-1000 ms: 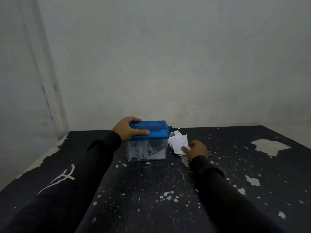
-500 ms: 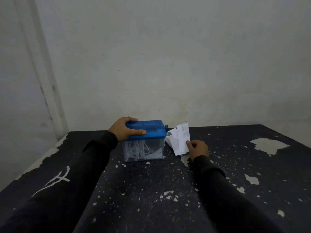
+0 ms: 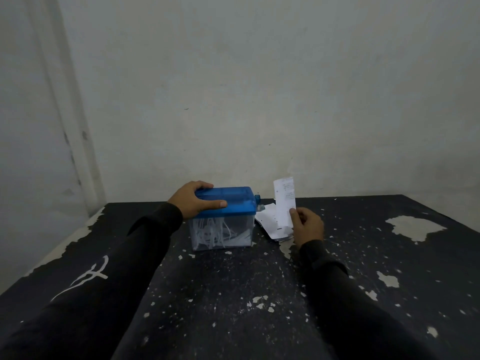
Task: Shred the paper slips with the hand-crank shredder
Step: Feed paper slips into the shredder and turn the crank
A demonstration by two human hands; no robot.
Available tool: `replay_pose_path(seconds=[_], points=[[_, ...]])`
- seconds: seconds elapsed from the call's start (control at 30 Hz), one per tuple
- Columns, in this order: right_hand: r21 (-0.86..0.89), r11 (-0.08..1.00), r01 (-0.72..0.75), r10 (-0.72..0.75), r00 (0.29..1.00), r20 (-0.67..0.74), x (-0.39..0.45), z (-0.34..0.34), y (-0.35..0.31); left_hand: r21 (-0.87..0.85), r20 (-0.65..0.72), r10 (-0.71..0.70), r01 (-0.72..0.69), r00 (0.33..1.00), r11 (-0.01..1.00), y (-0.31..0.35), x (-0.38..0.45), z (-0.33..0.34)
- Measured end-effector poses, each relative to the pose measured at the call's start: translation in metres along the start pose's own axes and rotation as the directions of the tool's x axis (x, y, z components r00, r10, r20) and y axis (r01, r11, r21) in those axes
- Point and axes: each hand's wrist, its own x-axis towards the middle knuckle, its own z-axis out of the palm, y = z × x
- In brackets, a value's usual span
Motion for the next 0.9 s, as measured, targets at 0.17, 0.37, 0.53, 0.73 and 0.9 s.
replay_pose_path(seconds=[0.17,0.37,0.53,0.73,0.9], points=[[0.145,0.987,0.067,-0.062,0.997,-0.042,-0.001,0.005,-0.019,0.103,0.021,0.001,-0.003,1.0,0.995,0.0,0.002,-0.004],[0.309,0.939,0.148,-0.139,0.989,-0.05,0.002,0.009,-0.055,0.177,-0.048,0.139,-0.128,0.989,0.976,0.005,0.003,-0.007],[0.295,0.923,0.246,-0.275,0.96,0.057,0.008,0.029,-0.092,0.022,-0.082,0.206,-0.205,0.975,0.979,0.029,0.003,0.0],[0.205,0.926,0.317,-0.366,0.885,0.288,0.007,0.058,-0.13,-0.079,-0.1,0.202,-0.21,0.974,0.974,0.04,0.004,0.0],[0.18,0.927,0.33,-0.375,0.827,0.419,0.009,0.065,-0.146,-0.118,-0.164,0.108,-0.128,0.981,0.985,0.028,0.005,-0.013]])
